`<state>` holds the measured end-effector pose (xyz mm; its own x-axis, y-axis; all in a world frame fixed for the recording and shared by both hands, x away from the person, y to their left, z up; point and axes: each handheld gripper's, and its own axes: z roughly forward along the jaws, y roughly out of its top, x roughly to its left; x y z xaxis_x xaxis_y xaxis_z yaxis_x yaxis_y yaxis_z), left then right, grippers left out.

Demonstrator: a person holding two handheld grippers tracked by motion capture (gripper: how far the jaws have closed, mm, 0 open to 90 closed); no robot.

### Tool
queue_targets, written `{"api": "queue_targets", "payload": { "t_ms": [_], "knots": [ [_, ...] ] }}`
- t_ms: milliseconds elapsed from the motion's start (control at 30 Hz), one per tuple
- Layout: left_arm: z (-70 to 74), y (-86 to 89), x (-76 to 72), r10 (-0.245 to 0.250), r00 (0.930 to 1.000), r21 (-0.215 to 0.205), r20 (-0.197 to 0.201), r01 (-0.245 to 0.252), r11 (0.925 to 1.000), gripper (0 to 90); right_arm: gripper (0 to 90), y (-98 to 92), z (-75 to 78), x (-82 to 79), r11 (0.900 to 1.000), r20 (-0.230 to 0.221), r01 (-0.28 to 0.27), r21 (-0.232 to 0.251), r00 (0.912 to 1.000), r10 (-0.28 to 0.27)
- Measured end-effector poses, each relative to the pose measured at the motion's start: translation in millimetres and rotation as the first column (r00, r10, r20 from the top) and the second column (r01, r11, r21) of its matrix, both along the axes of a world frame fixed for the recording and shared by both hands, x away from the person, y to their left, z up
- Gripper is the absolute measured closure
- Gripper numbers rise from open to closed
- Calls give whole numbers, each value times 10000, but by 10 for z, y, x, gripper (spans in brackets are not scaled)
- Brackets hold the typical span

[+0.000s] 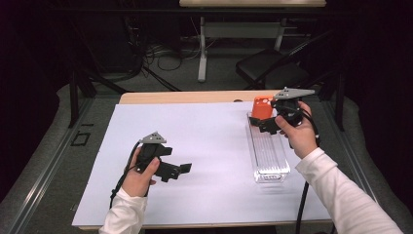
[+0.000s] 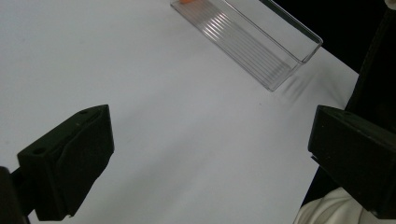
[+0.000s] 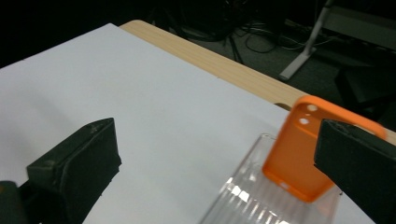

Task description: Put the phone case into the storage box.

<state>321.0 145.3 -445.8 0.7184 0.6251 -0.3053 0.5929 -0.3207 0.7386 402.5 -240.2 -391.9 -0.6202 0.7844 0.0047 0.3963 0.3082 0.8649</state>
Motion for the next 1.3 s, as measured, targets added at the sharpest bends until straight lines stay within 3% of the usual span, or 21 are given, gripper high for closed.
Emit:
{"api": "queue_targets", "payload": {
  "t_ms": [400, 733, 1033, 1300],
  "knots": [
    [14, -20, -23, -63, 10000, 63, 32, 63, 10000, 6, 0, 279, -82, -359, 9954, -154, -959, 26, 9953, 959],
    [29, -41, -44, -156, 9998, 63, 103, 155, 9999, 6, 2, 429, -322, -535, 9882, -504, -1511, 234, 9871, 1521],
    [33, -48, -58, -255, 9996, 86, 114, 254, 9996, 6, 2, 551, -544, -693, 9878, -607, -1546, 202, 9860, 1556],
    [22, -55, -62, -210, 9997, 48, 95, 210, 9998, 6, 2, 613, -716, -759, 9827, -793, -1779, 512, 9802, 1816]
  ]
}}
